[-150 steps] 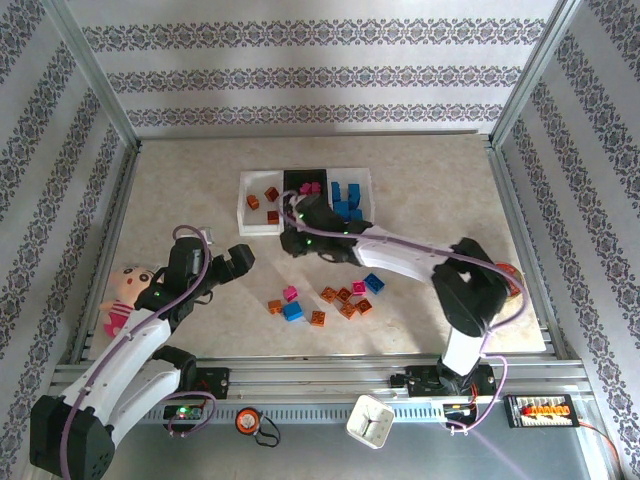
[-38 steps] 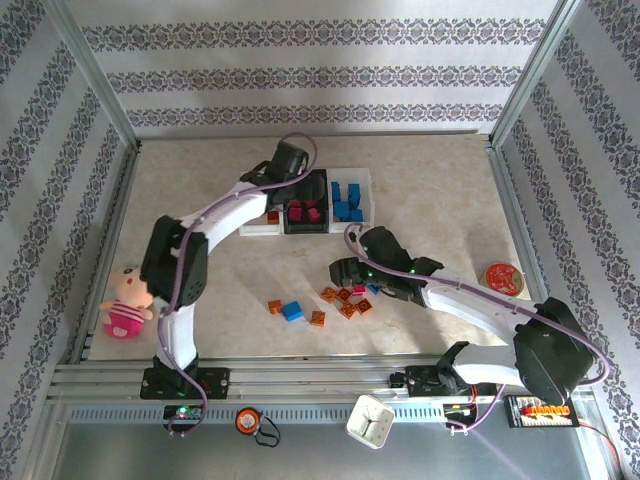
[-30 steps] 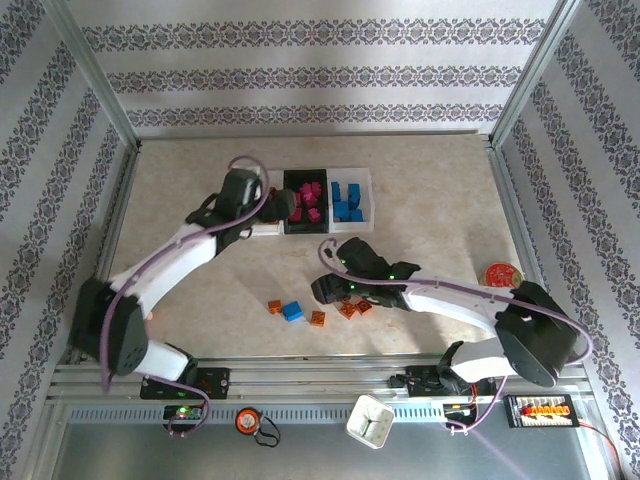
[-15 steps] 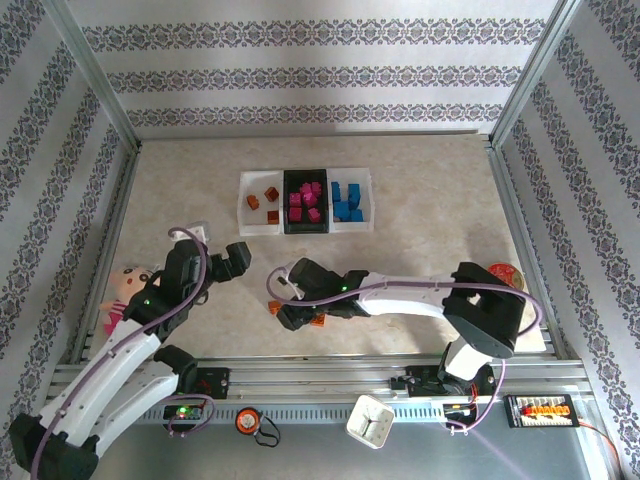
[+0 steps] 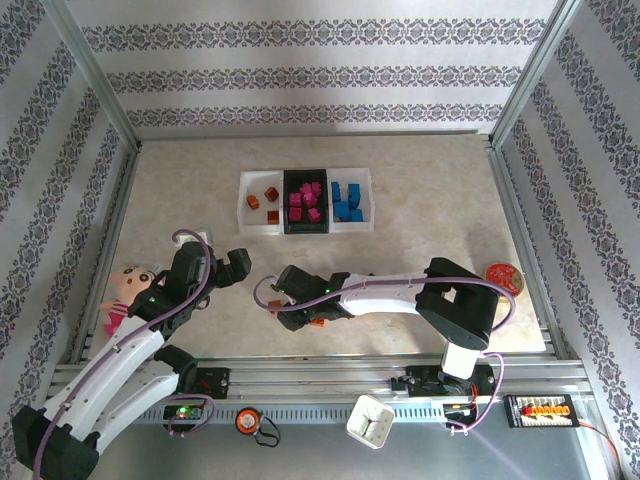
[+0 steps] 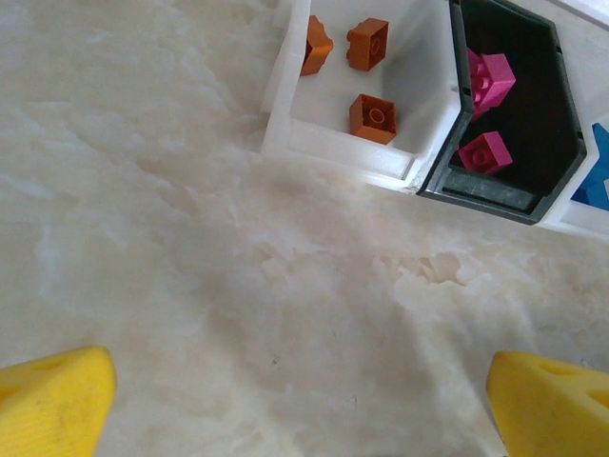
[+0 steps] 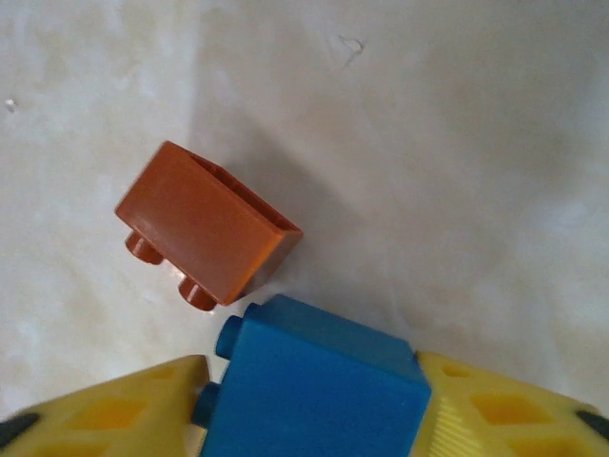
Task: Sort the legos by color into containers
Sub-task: Pick up the lego from the bottom-center of the table, then place the lego in the container.
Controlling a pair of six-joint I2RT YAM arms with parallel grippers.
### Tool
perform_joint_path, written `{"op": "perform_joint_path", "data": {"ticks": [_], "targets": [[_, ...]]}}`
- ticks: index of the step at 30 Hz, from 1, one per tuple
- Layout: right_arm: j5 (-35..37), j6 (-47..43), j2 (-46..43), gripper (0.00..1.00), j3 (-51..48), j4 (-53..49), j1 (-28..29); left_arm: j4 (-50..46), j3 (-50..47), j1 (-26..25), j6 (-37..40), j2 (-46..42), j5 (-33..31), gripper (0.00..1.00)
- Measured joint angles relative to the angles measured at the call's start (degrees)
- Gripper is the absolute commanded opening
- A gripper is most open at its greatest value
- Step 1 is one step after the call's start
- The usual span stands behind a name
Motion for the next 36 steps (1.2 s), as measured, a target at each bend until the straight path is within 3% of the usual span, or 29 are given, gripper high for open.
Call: {"op": "perform_joint_path", "data": {"ticks": [6,10,16,19,22,26,32,36], "targets": [[0.3,-0.2,-1.6,0.3,-0.5,-0.1,-0.5,0.0,-0.2,0.0,0.0,-0.1,0.2,1.0],[0.3,-0.2,-8.4,0.28,-3.0,-1.0,-3.4,0.3,-0.8,0.0,0.0,-0.2,0.6,1.0],[0.9,-0.4,-20.1,0.28,-3.3,-1.2,-15.5,1.9,-2.3,0.0,-0.2,-0.1,2.3,1.0],[1.0,0.2,-21.1,0.27,-1.4,-1.0,-23.5,2.8,-2.9,0.0,-0.2,0.0,3.5,1.0],[1.3,1.9,-18.3,0.26,2.2,-0.8,-31.1,3.6,-3.0,0.0,-0.2,0.9,4.8,1.0],[2.5,3.7,-9.7,0.27,10.3,-1.1,-37.1,4.5,-3.0,0.0,-0.2,2.6,6.7,1.0],[4.5,4.0,4.1,0.33,23.6,-4.7,-39.1,5.2,-3.0,0.0,-0.2,4.7,9.7,1.0],[6.3,4.2,10.2,0.48,30.7,-8.3,-39.1,5.6,-3.0,0.0,-0.1,5.7,11.6,1.0]]}}
